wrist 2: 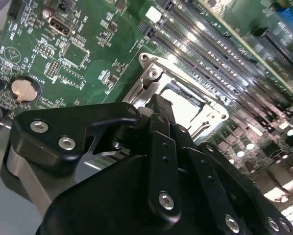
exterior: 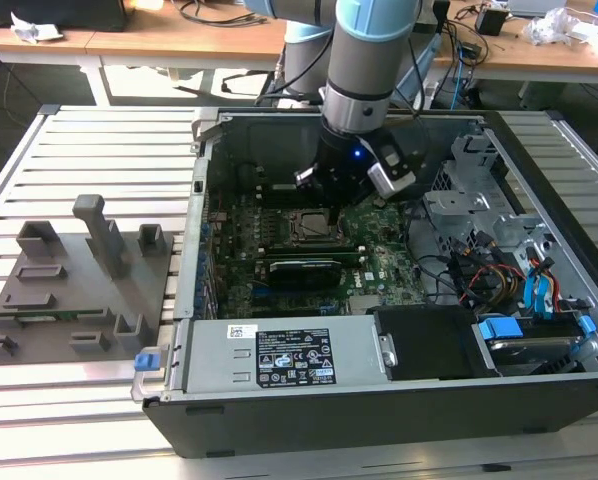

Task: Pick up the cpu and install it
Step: 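Install the first cpu locking lever, then install the second cpu locking lever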

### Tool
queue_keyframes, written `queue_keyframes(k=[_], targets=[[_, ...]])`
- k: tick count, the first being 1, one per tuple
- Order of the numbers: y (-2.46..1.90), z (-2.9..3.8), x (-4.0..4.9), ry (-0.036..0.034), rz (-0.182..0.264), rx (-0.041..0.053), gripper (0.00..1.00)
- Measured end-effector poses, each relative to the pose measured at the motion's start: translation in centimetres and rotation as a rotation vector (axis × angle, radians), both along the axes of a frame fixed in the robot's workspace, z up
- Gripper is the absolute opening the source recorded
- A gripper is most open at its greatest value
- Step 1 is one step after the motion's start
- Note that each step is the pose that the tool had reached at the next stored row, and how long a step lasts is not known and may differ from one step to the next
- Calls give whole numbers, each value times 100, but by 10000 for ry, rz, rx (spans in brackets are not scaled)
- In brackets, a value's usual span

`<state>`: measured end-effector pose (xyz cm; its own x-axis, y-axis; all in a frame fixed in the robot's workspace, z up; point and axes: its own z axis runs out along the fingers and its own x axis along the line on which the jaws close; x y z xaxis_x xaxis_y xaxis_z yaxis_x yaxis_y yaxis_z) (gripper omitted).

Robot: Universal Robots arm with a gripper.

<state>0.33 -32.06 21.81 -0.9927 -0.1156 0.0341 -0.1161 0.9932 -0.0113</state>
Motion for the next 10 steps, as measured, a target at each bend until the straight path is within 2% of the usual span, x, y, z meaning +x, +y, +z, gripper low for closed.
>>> queue_keyframes(k=[2,3,6,8,10], targets=[[0,32,0,0,1,-13,11],[0,68,1,-1,1,-16,11],[0,256,0,0,1,-18,11],[0,343,0,0,1,-19,11],[0,391,1,0,2,-18,11]])
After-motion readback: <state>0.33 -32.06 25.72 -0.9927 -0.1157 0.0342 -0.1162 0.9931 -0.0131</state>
